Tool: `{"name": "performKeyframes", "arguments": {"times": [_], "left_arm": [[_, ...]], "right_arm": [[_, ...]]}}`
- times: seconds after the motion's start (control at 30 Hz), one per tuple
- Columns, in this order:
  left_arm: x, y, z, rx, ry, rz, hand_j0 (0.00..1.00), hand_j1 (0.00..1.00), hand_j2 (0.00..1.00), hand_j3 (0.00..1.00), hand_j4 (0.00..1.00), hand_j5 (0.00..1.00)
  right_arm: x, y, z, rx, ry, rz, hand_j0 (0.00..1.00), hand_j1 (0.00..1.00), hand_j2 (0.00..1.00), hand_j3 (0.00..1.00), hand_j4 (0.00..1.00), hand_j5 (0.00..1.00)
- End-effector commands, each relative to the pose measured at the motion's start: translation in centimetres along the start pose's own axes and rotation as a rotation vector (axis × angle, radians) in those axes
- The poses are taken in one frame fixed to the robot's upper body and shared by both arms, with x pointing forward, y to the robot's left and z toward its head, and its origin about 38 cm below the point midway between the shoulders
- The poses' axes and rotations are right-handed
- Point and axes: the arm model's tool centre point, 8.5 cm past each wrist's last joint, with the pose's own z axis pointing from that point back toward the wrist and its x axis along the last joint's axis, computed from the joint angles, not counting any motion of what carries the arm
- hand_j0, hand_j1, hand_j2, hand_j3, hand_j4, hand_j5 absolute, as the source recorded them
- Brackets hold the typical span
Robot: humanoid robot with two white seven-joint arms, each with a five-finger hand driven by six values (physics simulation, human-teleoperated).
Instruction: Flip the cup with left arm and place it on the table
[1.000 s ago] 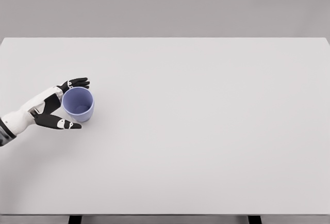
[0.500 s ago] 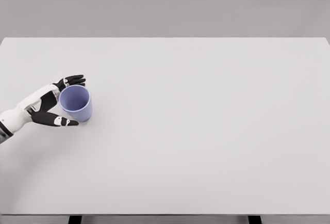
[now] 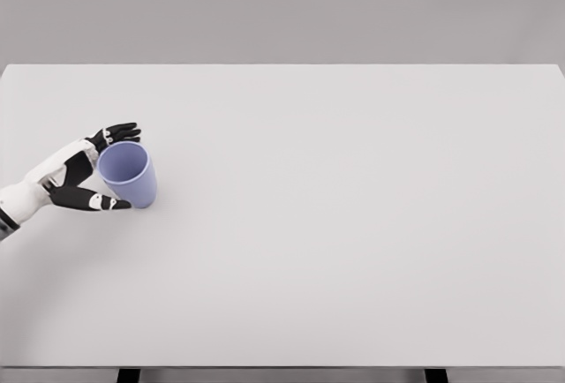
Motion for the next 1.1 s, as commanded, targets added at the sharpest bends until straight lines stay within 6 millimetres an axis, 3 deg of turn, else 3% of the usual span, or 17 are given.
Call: {"name": "performKeyframes", "arguments": {"times": [0.0, 0.57, 0.83, 0.93, 1.07], "left_arm": [[0.0, 0.2, 0.0, 0.013, -0.007, 0.007, 1.00, 1.00, 1.00, 1.00, 1.00, 1.00], [0.3, 1.1, 0.6, 0.031, -0.006, -0.008, 1.00, 1.00, 1.00, 1.00, 1.00, 1.00], [1.2, 2.4, 2.0, 0.049, 0.008, -0.044, 1.00, 1.00, 1.00, 1.00, 1.00, 1.00], [1.9, 3.4, 2.9, 0.050, 0.027, -0.073, 1.00, 1.00, 1.00, 1.00, 1.00, 1.00], [4.3, 4.4, 3.6, 0.021, 0.040, -0.145, 1.00, 1.00, 1.00, 1.00, 1.00, 1.00]], "right_arm": [[0.0, 0.0, 0.0, 0.000, 0.001, 0.000, 1.00, 1.00, 1.00, 1.00, 1.00, 1.00], [0.0, 0.0, 0.0, 0.000, 0.001, 0.000, 1.00, 1.00, 1.00, 1.00, 1.00, 1.00], [0.0, 0.0, 0.0, 0.000, 0.001, 0.000, 1.00, 1.00, 1.00, 1.00, 1.00, 1.00], [0.0, 0.0, 0.0, 0.000, 0.001, 0.000, 1.00, 1.00, 1.00, 1.00, 1.00, 1.00], [0.0, 0.0, 0.0, 0.000, -0.001, 0.000, 1.00, 1.00, 1.00, 1.00, 1.00, 1.00]]}}
